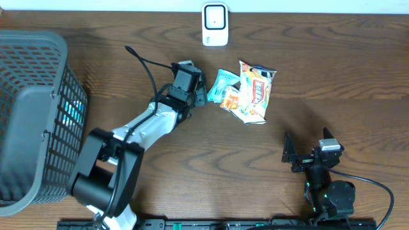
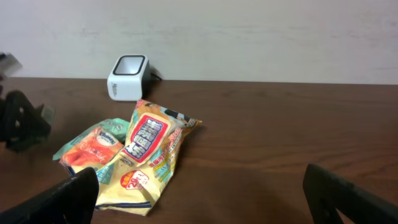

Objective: Scan the item barcode
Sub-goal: 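Lift the Zam-Buk box out and carry it left of the pile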

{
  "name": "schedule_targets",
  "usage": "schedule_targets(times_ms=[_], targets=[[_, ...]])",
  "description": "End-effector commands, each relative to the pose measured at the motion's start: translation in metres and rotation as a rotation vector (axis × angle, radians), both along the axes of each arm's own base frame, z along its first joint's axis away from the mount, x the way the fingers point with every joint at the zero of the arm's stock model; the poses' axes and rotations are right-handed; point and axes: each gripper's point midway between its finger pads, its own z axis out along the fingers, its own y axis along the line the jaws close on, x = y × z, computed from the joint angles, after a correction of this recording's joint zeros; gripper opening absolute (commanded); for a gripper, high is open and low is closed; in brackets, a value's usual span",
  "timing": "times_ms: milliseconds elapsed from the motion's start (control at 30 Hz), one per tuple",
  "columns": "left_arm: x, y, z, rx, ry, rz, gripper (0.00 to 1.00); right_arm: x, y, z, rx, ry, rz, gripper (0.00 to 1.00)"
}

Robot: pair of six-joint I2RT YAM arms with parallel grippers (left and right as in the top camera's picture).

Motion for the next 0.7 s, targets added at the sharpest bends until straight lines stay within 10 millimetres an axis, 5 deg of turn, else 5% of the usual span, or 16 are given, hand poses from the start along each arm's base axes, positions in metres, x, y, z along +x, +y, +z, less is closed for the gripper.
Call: schedule_targets(times_ms=[0,200,333,500,667], targets=[[0.003,0.006,-0.005,0.04,-0.007,0.006,0.71,0.0,0.002,-0.001,0.012,0.004,0.006,0.99],[0.005,0.003,0.007,0.023,-0.032,0.003,0.83,0.0,0.002,-0.001,0.012,0.004,0.006,0.99],[0.009,0.002,0.036,-0.007,-0.092,0.004,0.89,0.0,0.002,-0.001,0.012,0.004,0.006,0.99],[0.007,0.004,0.106,-0.071,-0.226,0.009,0.92,0.0,0.002,-0.001,0.012,0.004,0.006,0.99],[-0.016,0.023,0.176,-0.112,-0.333,0.032,0.95,0.0,0.002,-0.001,0.012,0.004,0.006,0.99]])
